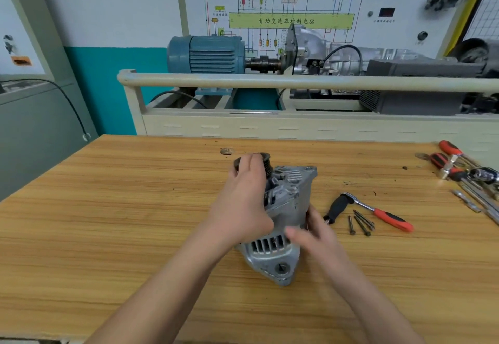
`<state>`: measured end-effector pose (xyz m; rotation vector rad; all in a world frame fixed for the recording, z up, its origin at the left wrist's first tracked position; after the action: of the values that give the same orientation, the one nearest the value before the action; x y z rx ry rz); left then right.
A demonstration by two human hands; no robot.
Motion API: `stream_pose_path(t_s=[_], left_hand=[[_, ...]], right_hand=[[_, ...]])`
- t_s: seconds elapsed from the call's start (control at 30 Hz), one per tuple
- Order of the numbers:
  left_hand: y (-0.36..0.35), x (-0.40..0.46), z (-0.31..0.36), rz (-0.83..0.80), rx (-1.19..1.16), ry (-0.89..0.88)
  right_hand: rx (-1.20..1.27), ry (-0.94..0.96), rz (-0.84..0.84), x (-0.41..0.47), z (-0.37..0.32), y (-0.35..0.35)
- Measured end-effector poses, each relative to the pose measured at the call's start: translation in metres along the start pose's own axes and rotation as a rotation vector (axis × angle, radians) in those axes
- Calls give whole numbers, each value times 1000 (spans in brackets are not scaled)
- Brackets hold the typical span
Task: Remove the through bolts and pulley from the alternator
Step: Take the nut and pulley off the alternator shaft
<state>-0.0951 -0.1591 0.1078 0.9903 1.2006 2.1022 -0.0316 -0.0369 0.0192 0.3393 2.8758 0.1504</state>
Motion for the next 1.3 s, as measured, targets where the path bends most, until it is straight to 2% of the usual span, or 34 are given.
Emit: stream_pose_path(t_s=[0.1, 0.17, 0.3, 0.4, 0.47, 0.53, 0.57, 0.67, 0.73, 1.13, 1.3], left_hand=[[-11, -7, 14, -3, 73, -51], [-17, -14, 24, 5, 143, -95], [-31, -31, 37, -10, 265, -162], [-41, -43, 43, -18, 309, -229], [-40, -48, 40, 4, 223, -274], [-33, -50, 32, 12, -16, -238], [-30, -52, 25, 38, -176, -146], [-32, -58, 3, 215, -682, 317], [-46, -59, -3, 247, -864, 492], [-45, -36, -35, 334, -891, 311], [-40, -20, -50, 272, -807, 279]], right_hand=[[368, -43, 138, 12, -17, 23], [579, -68, 168, 15, -33, 32], [670, -143, 316, 16, -33, 33], [762, -100, 412, 11, -20, 31], [800, -71, 440, 9, -17, 30], [840, -63, 454, 8, -15, 30], [857, -61, 453, 9, -14, 29], [892, -55, 463, 10, -11, 29], [907, -35, 477, 10, -10, 29], [972, 48, 549, 27, -13, 21], [947, 76, 602, 35, -17, 17]])
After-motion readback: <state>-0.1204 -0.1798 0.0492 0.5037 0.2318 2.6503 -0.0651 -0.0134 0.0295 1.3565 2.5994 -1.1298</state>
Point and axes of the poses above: each hand's wrist, its own x-axis towards the middle knuckle, its own y-axis out of the back of the hand, z = x × y, the point moved 4 cm from there along x, towards the middle knuckle, and after that the axes turned 15 degrees about -y, right-handed, at the moved point
